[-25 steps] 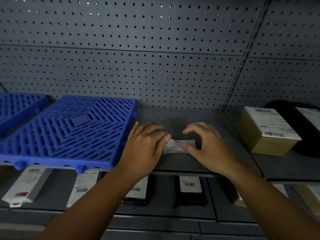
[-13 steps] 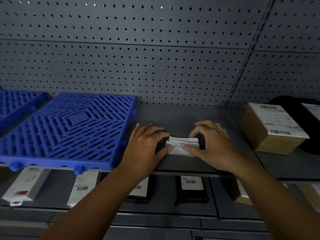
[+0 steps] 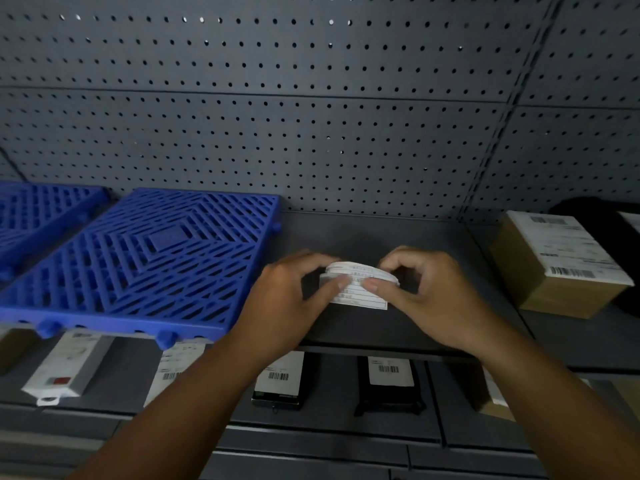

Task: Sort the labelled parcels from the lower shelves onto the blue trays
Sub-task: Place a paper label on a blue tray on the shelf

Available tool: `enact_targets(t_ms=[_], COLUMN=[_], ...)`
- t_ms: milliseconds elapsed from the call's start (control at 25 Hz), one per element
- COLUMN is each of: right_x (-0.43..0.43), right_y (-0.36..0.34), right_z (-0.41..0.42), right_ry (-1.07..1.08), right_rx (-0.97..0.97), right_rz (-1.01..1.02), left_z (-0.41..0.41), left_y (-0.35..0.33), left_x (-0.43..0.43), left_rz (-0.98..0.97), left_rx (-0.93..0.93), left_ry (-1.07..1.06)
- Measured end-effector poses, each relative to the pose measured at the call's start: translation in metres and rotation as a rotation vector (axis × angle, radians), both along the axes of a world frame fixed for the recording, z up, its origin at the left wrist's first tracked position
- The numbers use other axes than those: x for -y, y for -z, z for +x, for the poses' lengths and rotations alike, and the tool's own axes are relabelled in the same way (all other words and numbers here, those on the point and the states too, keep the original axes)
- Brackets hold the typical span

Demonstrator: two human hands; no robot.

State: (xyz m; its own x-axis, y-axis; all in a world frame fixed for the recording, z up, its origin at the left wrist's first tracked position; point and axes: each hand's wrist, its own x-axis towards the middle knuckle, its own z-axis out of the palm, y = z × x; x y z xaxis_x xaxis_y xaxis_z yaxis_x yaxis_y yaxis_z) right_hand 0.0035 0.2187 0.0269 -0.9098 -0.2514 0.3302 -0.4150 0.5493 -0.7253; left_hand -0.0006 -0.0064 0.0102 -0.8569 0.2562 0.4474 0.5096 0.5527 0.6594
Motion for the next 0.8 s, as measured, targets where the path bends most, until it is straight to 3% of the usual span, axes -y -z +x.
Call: enact_targets(t_ms=[400, 800], right_x=[0.084, 0.191], right_y=[-0.022, -0.022], right_z=[-0.006, -0.006], right_ry=[-0.328, -0.266], right_rx=[-0.036, -0.024], right_rz=[-0.251, -0.262], left_z=[0.052, 0.041], left_y=[-0.039, -0.032], left_x=[0.078, 0.196], left_rz=[0.238, 0.205], left_rx=[-0.021, 0.025], left_ry=[-0.192, -0.160])
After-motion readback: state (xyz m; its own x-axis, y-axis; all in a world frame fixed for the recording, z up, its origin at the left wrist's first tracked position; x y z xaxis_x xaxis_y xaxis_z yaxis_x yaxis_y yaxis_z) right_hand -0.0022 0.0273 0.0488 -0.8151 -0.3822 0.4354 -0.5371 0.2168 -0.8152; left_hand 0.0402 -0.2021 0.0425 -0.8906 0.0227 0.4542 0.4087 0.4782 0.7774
